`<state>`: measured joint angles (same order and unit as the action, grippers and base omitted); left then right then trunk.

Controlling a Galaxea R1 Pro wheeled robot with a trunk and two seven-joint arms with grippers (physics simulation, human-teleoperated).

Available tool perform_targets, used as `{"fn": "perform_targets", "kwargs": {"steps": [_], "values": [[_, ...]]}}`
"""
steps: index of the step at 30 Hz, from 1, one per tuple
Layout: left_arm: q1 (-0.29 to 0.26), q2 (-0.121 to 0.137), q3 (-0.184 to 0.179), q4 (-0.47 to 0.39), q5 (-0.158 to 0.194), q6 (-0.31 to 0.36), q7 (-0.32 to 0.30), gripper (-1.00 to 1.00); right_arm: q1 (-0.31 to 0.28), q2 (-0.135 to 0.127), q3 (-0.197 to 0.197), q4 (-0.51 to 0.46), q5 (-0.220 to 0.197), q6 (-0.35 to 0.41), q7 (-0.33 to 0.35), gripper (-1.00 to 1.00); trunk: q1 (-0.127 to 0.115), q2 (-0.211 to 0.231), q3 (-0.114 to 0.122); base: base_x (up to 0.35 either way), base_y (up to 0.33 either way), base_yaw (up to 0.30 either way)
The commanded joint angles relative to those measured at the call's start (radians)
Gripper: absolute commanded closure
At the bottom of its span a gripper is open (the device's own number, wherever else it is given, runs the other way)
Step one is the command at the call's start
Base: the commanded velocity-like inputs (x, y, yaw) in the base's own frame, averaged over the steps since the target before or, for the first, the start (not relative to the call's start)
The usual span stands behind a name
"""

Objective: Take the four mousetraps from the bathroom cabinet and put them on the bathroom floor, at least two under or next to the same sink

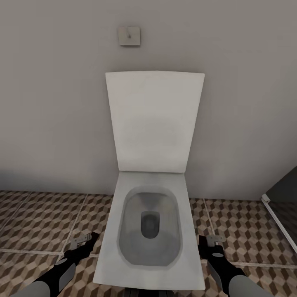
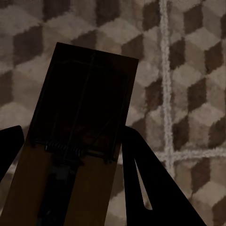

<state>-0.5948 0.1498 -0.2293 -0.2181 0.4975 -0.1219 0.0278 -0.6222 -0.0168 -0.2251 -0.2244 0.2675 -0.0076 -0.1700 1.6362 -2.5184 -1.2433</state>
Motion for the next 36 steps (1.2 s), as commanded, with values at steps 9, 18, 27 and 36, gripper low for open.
{"fn": "perform_targets", "kwargs": {"steps": [9, 18, 27, 36], "values": [[0.000, 0.001, -0.008, 0.000, 0.007, -0.004, 0.003, 1.00, -0.001, 0.002, -0.007, 0.000, 0.008, 0.004, -0.006, 1.00, 0.000, 0.000, -0.001, 0.000, 0.000, 0.000], [0.000, 0.001, -0.008, 0.000, 0.007, -0.004, 0.003, 1.00, -0.001, 0.002, -0.009, -0.001, 0.007, 0.002, 0.008, 1.00, 0.000, 0.000, -0.009, 0.000, 0.000, 0.092], [0.000, 0.001, -0.008, 0.000, 0.007, -0.004, 0.003, 1.00, -0.001, 0.002, -0.010, -0.001, 0.007, 0.001, 0.010, 1.00, 0.000, 0.000, -0.021, 0.000, 0.000, 0.142], [0.000, 0.001, -0.008, 0.000, 0.007, -0.004, 0.003, 1.00, -0.001, 0.002, -0.010, -0.001, 0.007, 0.000, 0.007, 1.00, 0.000, 0.000, -0.034, 0.000, 0.000, 0.141]]}}
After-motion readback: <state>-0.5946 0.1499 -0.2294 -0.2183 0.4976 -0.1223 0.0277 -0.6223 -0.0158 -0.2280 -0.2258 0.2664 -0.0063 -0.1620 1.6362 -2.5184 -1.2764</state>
